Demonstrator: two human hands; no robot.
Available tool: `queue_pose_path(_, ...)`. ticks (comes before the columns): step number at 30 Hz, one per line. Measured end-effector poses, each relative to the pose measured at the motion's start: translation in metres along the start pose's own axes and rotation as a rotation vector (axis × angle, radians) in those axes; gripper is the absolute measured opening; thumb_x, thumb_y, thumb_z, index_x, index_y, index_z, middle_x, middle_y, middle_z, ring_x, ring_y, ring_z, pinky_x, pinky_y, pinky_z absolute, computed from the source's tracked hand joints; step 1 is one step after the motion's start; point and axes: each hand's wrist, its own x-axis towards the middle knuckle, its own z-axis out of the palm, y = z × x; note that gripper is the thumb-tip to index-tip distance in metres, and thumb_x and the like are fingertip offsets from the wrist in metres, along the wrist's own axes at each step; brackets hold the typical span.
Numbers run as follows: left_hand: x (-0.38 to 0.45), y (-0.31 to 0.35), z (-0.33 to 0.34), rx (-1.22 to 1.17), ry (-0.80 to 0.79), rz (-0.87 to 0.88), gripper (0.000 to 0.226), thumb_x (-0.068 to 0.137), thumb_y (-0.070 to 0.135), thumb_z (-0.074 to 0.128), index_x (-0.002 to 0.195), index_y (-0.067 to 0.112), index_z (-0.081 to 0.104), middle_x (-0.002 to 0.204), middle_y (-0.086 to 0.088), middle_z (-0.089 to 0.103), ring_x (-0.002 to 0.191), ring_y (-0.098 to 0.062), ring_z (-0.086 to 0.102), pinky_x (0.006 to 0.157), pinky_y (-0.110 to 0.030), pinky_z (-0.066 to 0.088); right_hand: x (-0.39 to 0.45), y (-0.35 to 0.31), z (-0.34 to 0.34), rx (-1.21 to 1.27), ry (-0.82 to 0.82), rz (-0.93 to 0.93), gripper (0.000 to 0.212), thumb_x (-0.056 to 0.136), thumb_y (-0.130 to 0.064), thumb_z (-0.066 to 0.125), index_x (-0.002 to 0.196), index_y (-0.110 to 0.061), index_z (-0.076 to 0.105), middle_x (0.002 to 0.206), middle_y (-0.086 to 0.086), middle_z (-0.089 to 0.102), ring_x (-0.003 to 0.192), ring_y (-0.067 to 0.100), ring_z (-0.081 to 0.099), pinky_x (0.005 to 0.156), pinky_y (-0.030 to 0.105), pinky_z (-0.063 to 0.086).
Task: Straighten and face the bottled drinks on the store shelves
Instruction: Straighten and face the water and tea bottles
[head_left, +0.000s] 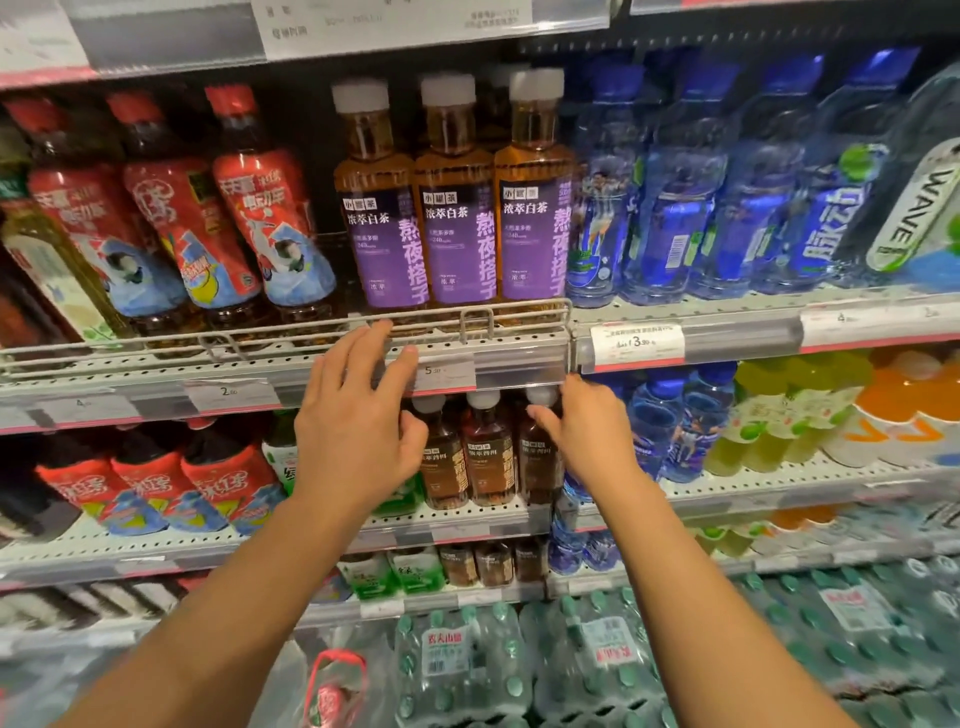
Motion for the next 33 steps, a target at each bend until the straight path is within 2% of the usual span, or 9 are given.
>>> queue_pose_path(3,0.001,0.001,-0.002,0.008,-0.020,-0.002,0.052,0.080,0.026,0.060,0.131,0.014,0.061,0.148,-0.013,0.045,0.137,-0.036,0.038,0.095,-0.051,0.051,0.004,0.001,0.001,0.011,-0.023,-0.011,0.037,0.098,-0.037,0.066,0.111,-0.003,0.062,0.103,0.021,0.070,0.100,0.041,0.063,0.071,0.040,0.041)
queue_pose_path(6,0.001,0.003,-0.003,0.013,-0.035,-0.010,0.052,0.081,0.029,0.059,0.131,0.015,0.061,0.147,-0.013,0.046,0.135,-0.036,0.039,0.089,-0.049,0.053,0.007,0.004,0.004,0.018,-0.058,-0.019,0.037,0.100,-0.038,0.063,0.113,-0.003,0.062,0.106,0.020,0.070,0.102,0.041,0.063,0.074,0.041,0.044)
queue_pose_path(11,0.002,0.004,-0.004,0.025,-0.065,-0.043,0.054,0.084,0.041,0.057,0.132,0.017,0.061,0.149,-0.010,0.044,0.138,-0.034,0.037,0.092,-0.049,0.053,0.009,0.006,0.004,0.061,-0.081,-0.031,0.038,0.101,-0.037,0.061,0.122,-0.005,0.061,0.111,0.018,0.069,0.106,0.039,0.062,0.082,0.044,0.048)
queue_pose_path(17,0.002,0.012,-0.004,0.006,-0.065,-0.086,0.055,0.081,0.034,0.072,0.131,0.015,0.061,0.149,-0.011,0.044,0.139,-0.035,0.035,0.093,-0.053,0.052,0.012,0.010,0.000,0.039,-0.112,-0.061,0.041,0.101,-0.039,0.059,0.121,-0.004,0.061,0.113,0.018,0.069,0.109,0.039,0.060,0.085,0.044,0.046)
queue_pose_path(22,0.002,0.016,-0.004,-0.008,-0.078,-0.119,0.055,0.080,0.032,0.073,0.131,0.016,0.060,0.150,-0.011,0.042,0.140,-0.036,0.035,0.099,-0.054,0.051,0.009,0.009,-0.002,0.073,-0.112,-0.043,0.040,0.100,-0.039,0.061,0.121,-0.004,0.062,0.112,0.017,0.070,0.108,0.038,0.062,0.084,0.042,0.047)
queue_pose_path(24,0.002,0.017,-0.005,-0.005,-0.094,-0.121,0.053,0.081,0.033,0.073,0.130,0.016,0.060,0.150,-0.011,0.042,0.140,-0.036,0.035,0.099,-0.054,0.051,0.004,0.009,-0.003,0.108,-0.105,-0.035,0.041,0.100,-0.036,0.063,0.127,-0.006,0.060,0.113,0.017,0.070,0.107,0.038,0.063,0.083,0.042,0.049)
queue_pose_path(29,0.003,0.020,-0.012,0.013,-0.131,-0.127,0.054,0.081,0.035,0.070,0.131,0.019,0.058,0.154,-0.008,0.037,0.143,-0.033,0.032,0.106,-0.053,0.046,-0.015,0.012,-0.005,0.204,-0.148,-0.048,0.068,0.096,-0.033,0.068,0.153,-0.012,0.038,0.129,0.015,0.064,0.118,0.033,0.060,0.092,0.041,0.051)
queue_pose_path(33,0.003,0.026,-0.023,0.029,-0.215,-0.147,0.063,0.084,0.034,0.068,0.142,0.021,0.049,0.163,-0.007,0.025,0.149,-0.031,0.024,0.110,-0.052,0.042,-0.035,0.016,-0.011,0.276,-0.113,-0.063,0.076,0.092,-0.029,0.073,0.156,-0.018,0.033,0.137,0.010,0.060,0.125,0.030,0.057,0.097,0.040,0.048)
